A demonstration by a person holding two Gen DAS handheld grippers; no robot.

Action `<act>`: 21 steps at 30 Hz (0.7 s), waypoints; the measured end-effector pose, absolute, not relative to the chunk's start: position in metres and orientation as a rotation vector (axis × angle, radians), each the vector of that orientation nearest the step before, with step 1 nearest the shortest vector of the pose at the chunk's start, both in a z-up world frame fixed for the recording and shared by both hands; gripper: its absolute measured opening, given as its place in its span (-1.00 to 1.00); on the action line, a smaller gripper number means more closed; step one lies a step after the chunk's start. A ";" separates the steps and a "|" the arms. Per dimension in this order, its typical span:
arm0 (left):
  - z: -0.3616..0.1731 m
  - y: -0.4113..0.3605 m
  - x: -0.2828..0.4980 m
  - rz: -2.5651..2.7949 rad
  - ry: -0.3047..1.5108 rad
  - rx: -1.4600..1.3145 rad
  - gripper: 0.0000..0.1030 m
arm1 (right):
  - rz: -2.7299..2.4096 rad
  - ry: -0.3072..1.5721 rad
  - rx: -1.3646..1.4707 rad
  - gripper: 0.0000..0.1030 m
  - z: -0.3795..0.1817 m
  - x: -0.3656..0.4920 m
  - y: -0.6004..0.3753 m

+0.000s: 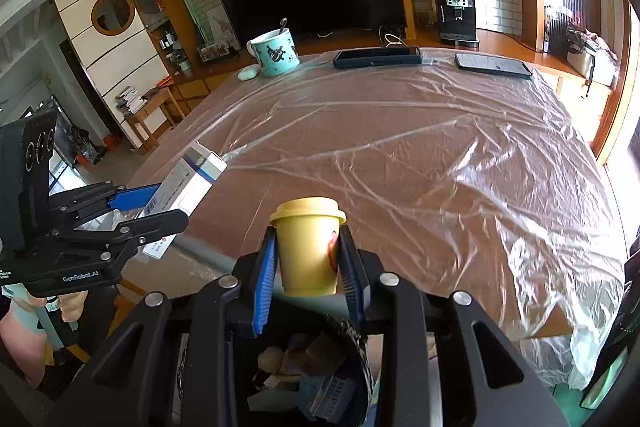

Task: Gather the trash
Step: 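Carry the medicine box and yellow cup over to the black bin with both tools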

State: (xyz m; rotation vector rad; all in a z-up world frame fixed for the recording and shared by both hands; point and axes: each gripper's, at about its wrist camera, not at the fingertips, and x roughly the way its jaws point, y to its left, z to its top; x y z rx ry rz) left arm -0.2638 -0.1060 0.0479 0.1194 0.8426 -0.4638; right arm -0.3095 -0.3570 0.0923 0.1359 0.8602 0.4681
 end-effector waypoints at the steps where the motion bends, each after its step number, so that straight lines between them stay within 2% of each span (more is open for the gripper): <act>1: 0.048 -0.106 -0.266 -0.468 0.843 0.120 0.00 | 0.474 0.865 0.139 -0.41 0.091 -0.313 -0.358; 21: 0.021 -0.119 -0.331 -0.570 0.907 0.240 0.00 | 0.526 0.954 0.125 -0.41 0.067 -0.370 -0.355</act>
